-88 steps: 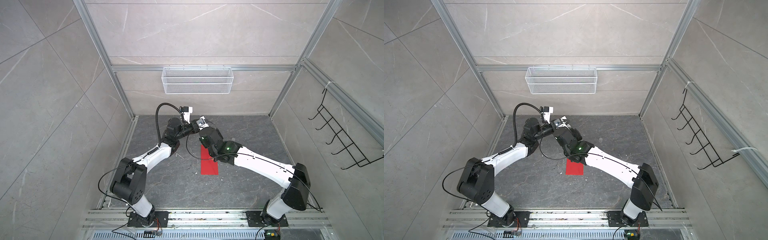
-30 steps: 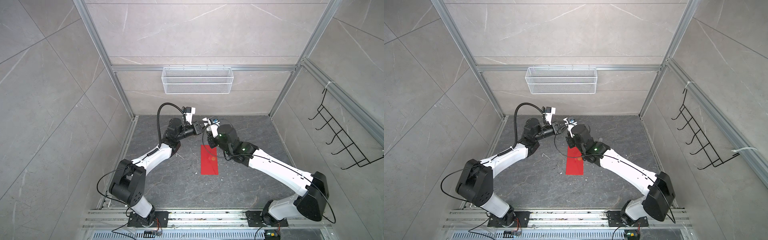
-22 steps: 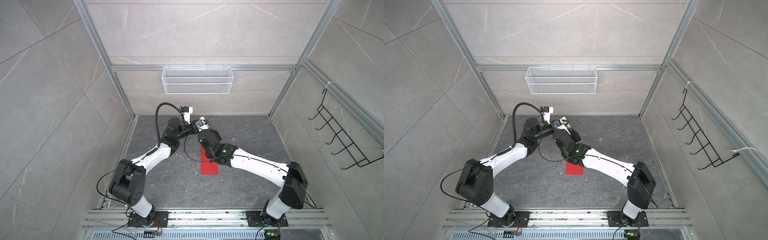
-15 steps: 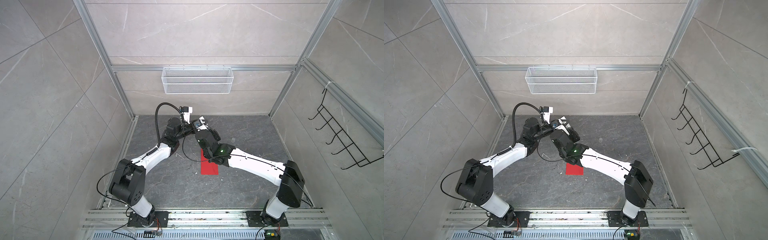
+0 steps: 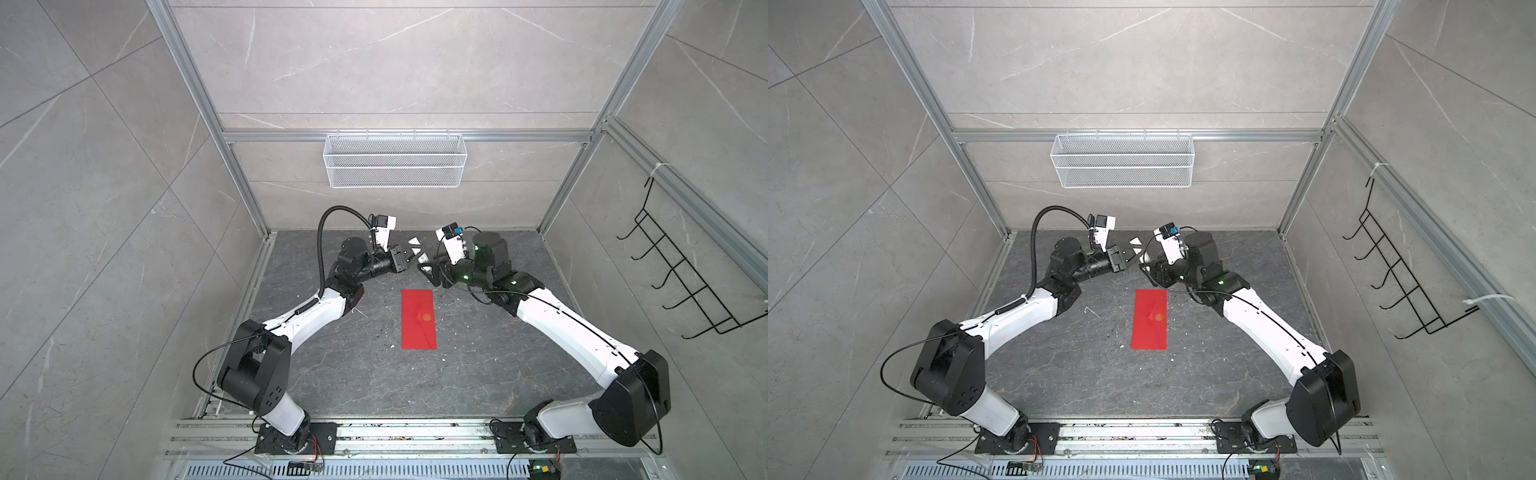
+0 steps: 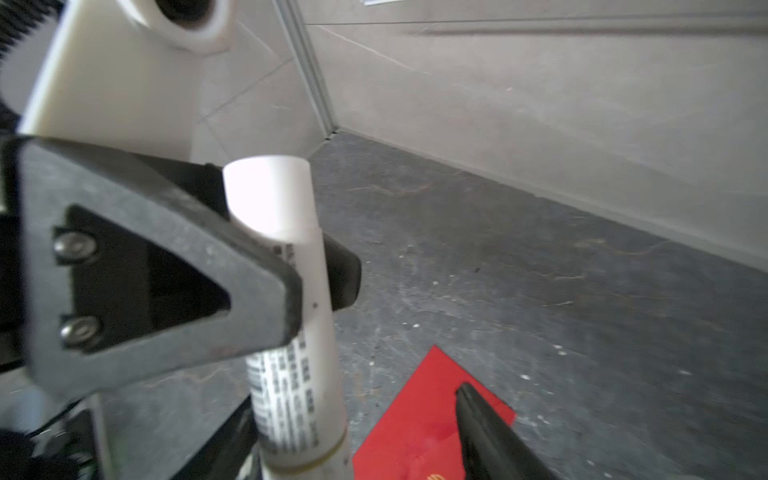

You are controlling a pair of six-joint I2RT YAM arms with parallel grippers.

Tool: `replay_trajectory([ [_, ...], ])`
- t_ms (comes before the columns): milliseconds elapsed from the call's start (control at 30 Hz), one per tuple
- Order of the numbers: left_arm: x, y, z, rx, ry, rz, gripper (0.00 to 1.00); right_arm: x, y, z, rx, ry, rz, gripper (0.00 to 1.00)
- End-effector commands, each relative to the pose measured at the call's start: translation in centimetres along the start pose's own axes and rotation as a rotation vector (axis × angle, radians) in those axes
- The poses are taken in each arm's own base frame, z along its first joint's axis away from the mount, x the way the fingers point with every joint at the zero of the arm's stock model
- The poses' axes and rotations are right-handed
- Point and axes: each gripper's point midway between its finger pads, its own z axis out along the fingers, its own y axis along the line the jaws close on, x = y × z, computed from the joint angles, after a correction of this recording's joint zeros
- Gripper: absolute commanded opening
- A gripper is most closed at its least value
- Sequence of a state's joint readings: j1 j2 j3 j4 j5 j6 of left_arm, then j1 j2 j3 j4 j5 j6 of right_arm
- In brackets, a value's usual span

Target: Place the letter into the envelope and seal it

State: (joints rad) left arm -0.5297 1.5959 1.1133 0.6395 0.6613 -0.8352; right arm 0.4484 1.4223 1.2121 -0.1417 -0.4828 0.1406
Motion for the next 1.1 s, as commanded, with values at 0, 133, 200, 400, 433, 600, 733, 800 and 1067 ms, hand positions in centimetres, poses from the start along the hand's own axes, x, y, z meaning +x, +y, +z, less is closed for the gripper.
replay_trajectory([
  [0,-1.8,-3.2,-1.0,0.085,-0.034,0.070,0.00,-0.5,3.3,-1.0,-0.333,0.000,0.109,0.69],
  [133,-1.7,-3.1,-0.9,0.088,-0.033,0.065,0.00,-0.4,3.1,-0.8,-0.420,0.008,0.163,0.65],
  [200,-1.7,-3.1,-0.9,0.090,-0.033,0.064,0.00,-0.1,3.0,-0.5,-0.432,0.017,0.171,0.60],
  [400,-1.8,-3.1,-0.9,0.091,-0.033,0.061,0.00,0.4,3.2,-0.2,-0.473,0.040,0.184,0.51],
  [433,-1.8,-3.1,-0.8,0.092,-0.033,0.062,0.00,0.4,3.3,-0.2,-0.476,0.042,0.187,0.46],
  [600,-1.8,-3.0,-0.8,0.091,-0.033,0.058,0.00,0.3,3.1,0.0,-0.477,0.039,0.192,0.25],
  [733,-1.7,-2.9,-0.8,0.089,-0.031,0.055,0.00,0.2,2.9,0.1,-0.458,0.034,0.198,0.11],
  [800,-1.7,-2.8,-0.7,0.086,-0.029,0.052,0.00,0.0,2.4,0.2,-0.420,0.024,0.202,0.05],
  [1067,-1.3,-1.6,-0.6,0.028,-0.018,0.052,0.00,-0.5,-3.2,0.0,0.170,-0.037,0.098,0.00],
])
